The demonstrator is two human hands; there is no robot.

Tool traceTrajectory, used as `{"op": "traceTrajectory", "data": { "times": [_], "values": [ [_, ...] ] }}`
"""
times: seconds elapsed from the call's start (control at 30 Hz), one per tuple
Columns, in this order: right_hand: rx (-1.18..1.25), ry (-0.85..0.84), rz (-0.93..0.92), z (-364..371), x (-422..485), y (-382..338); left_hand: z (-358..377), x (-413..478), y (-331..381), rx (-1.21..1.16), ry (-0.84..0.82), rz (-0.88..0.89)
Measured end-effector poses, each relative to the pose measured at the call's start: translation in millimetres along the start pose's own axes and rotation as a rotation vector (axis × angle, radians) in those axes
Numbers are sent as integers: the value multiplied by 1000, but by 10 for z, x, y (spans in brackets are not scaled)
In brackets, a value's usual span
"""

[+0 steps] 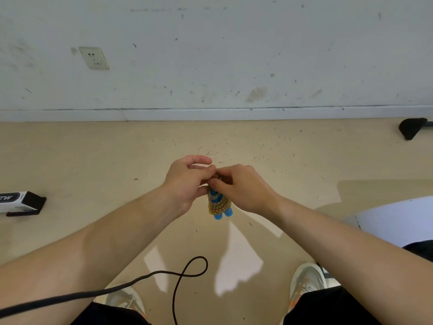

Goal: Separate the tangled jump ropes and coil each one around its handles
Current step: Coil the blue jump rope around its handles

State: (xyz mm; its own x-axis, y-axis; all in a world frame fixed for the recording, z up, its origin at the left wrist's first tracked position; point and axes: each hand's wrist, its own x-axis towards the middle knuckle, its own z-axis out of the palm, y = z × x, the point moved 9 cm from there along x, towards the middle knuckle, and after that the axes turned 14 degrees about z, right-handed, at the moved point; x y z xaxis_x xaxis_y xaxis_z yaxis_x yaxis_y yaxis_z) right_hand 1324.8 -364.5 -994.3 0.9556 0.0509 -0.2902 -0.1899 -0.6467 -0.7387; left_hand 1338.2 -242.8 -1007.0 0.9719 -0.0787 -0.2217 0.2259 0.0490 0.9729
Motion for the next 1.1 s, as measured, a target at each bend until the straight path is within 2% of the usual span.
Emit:
{"op": "traceTrajectory", "data": {
  "times": [0.2,0.43,0.6,0.83,1.1],
  "values": [
    [-248,40,78,98,-63,52,24,24,100,233,-27,121],
    [-450,114,33,90,-125,29,31,21,135,247,-24,154],
    [-496,146,13,91,-131,36,12,47,163,235,-15,159],
    [-441,154,5,103,-111,77,56,75,170,186,-55,153],
    [38,158,-1,-123,37,77,93,209,225,-22,-109,88]
  ]
}}
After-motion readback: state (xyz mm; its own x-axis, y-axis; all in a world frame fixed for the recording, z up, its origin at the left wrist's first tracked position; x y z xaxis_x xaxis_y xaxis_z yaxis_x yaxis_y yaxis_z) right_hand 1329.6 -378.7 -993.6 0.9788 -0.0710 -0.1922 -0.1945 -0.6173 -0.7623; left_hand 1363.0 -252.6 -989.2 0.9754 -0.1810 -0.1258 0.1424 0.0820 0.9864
